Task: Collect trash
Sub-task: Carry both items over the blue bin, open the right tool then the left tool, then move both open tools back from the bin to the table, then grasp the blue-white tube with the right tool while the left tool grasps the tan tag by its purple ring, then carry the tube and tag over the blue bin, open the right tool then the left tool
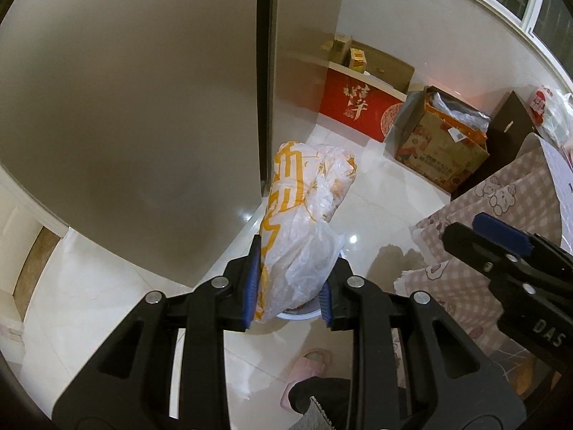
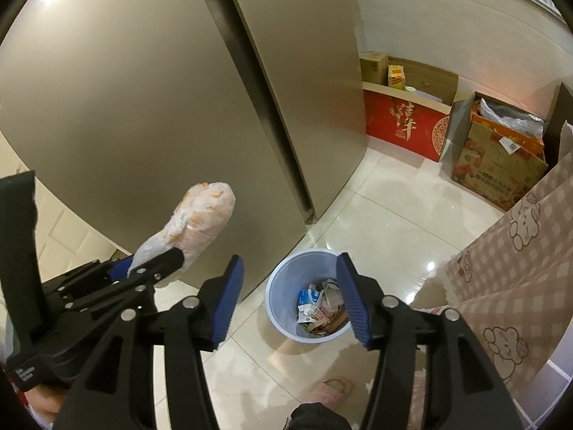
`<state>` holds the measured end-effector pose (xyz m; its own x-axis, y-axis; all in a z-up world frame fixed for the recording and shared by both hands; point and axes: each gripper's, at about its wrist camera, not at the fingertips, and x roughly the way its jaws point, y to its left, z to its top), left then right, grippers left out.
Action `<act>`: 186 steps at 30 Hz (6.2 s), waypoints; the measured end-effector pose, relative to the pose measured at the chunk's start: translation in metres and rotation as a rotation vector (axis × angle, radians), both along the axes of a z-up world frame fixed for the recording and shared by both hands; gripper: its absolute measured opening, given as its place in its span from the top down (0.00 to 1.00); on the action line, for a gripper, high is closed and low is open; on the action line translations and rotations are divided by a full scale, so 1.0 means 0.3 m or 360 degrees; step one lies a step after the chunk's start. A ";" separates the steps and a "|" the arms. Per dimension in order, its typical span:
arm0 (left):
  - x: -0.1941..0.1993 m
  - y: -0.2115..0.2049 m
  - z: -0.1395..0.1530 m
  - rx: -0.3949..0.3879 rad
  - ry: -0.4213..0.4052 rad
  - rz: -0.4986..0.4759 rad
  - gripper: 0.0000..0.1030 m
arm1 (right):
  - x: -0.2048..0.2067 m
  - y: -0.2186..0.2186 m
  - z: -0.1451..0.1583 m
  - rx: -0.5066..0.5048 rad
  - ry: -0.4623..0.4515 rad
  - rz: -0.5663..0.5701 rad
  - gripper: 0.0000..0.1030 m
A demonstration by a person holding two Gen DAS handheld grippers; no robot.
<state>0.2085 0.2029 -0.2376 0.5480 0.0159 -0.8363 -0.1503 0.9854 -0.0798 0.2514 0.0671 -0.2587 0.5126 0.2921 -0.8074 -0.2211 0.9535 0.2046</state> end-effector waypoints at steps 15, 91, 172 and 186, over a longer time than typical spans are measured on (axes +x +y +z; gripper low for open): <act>0.076 -0.019 -0.006 -0.0037 -0.0018 0.0042 0.46 | 0.001 -0.042 0.015 0.0101 -0.0003 -0.0031 0.39; 0.369 -1.512 0.256 -0.0109 -0.0080 -0.0702 0.21 | 0.019 -1.625 0.212 -0.0216 -0.0106 -0.0964 0.87; 0.011 -0.629 0.340 -0.0412 -0.0332 -0.0584 1.00 | -0.154 -0.657 0.355 0.0077 -0.0114 -0.0164 0.87; 0.049 -0.080 0.084 -0.0254 -0.0144 -0.0132 1.00 | 0.074 -0.062 0.058 0.0083 0.0082 0.0119 0.84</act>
<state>0.2231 0.1788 -0.2125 0.6149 -0.1610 -0.7720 -0.0544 0.9679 -0.2452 0.2735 0.0486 -0.2414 0.4458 0.3703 -0.8149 -0.2789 0.9225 0.2667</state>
